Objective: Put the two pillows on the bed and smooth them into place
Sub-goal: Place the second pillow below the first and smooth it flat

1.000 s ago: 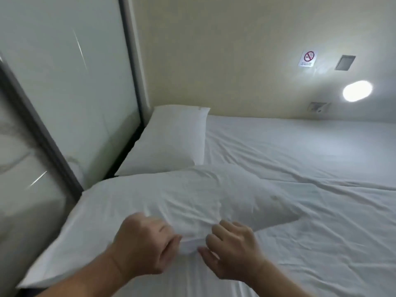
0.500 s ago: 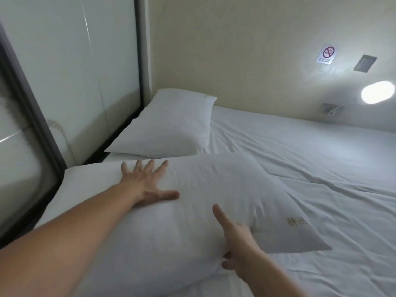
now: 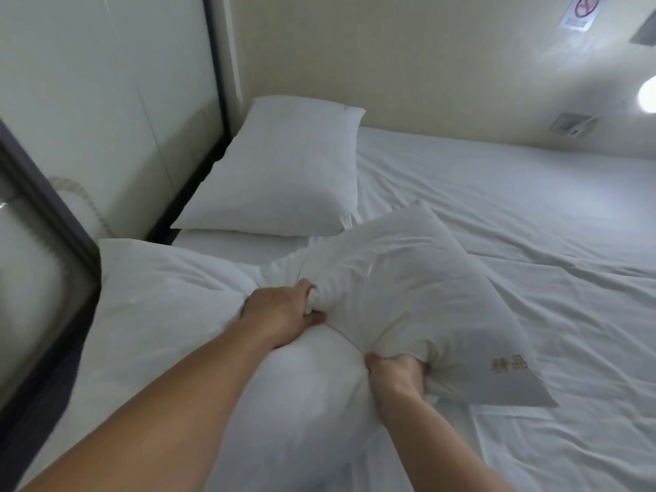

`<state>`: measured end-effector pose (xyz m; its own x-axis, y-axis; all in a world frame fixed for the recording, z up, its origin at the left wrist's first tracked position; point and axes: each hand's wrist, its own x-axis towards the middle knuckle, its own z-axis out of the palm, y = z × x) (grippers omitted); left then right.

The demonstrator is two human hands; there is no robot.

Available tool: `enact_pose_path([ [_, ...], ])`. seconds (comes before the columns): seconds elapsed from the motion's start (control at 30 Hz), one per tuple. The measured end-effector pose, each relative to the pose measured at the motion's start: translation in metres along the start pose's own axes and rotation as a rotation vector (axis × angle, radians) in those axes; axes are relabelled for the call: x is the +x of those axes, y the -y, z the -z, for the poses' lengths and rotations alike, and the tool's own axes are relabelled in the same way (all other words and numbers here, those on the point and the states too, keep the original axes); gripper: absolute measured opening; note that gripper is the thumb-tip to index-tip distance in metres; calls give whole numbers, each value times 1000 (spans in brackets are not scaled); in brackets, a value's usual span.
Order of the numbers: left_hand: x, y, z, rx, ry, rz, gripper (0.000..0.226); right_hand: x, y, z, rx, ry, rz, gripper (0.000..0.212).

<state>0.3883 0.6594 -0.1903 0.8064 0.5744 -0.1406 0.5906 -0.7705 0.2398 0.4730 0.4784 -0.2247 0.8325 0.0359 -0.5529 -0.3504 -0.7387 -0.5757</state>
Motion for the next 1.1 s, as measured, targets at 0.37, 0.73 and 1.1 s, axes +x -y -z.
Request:
enact_pose_path([
  [0.37, -147, 34, 93, -428, -276, 219, 31, -99, 62, 78, 24, -123, 626, 68],
  [0.73, -215, 117, 17, -637, 40, 848, 134, -140, -42, -13, -235, 242, 219, 105],
  [1.1, -195, 152, 23, -451, -137, 641, 64, -143, -36, -15, -222, 110, 412, 68],
])
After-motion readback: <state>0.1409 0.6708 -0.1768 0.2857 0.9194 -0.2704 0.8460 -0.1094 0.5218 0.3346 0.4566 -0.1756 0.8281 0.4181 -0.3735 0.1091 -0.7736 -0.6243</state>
